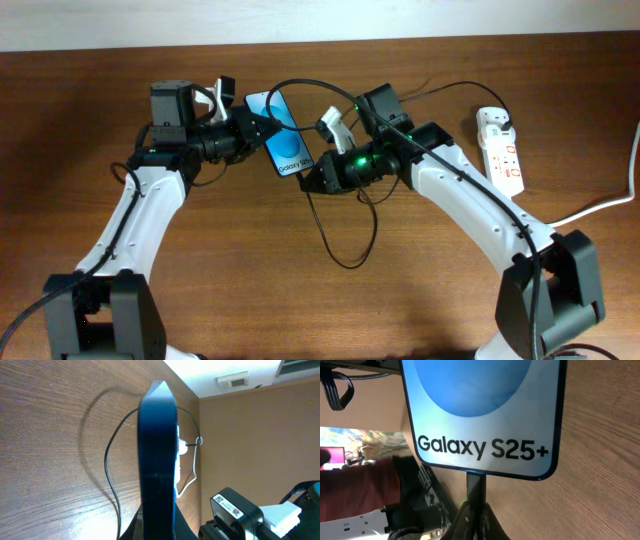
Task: Plug charger to phone and switch on socket
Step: 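Insert the USB-C plug into the phone's bottom port with the right gripper, then release the plug and lower the phone onto the table with the left gripper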
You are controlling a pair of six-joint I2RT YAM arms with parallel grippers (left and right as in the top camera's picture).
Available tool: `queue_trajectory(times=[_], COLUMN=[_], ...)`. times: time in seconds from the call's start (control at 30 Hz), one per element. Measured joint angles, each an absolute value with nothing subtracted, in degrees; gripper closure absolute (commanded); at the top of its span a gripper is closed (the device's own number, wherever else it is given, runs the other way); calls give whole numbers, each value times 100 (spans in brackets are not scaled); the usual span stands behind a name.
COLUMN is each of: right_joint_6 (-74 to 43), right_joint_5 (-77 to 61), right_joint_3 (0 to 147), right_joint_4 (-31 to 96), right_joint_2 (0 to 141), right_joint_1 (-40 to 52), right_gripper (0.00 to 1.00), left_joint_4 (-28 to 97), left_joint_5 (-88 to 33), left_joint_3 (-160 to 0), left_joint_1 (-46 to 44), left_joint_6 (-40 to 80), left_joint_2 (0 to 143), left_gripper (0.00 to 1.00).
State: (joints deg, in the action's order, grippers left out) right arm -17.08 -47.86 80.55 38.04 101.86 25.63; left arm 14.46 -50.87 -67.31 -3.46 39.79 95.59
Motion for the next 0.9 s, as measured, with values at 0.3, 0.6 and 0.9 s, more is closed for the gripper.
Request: queue_trajectory(times=[0.3,0.6,0.9], right_joint_6=[-2058,-1811,-1000], right_joint_5=[-4488,-4348,-3190], right_joint_3=[8193,9087,9236], right_joint_4=[4587,3369,5144], right_joint_2=[10221,10256,9915], right_joint_1=[2506,2171,1356], right_gripper=[96,82,68], left_joint_4=[1450,2012,2069], left_joint_5=[-4753,-5492,-3935], left_joint_3=[-6746,-6366,-6182], left_joint_1=[-792,-1090,-1269], left_joint_6=[3531,3739,3297], left_joint_2=[9559,9555,9612], left_gripper=[100,100,100])
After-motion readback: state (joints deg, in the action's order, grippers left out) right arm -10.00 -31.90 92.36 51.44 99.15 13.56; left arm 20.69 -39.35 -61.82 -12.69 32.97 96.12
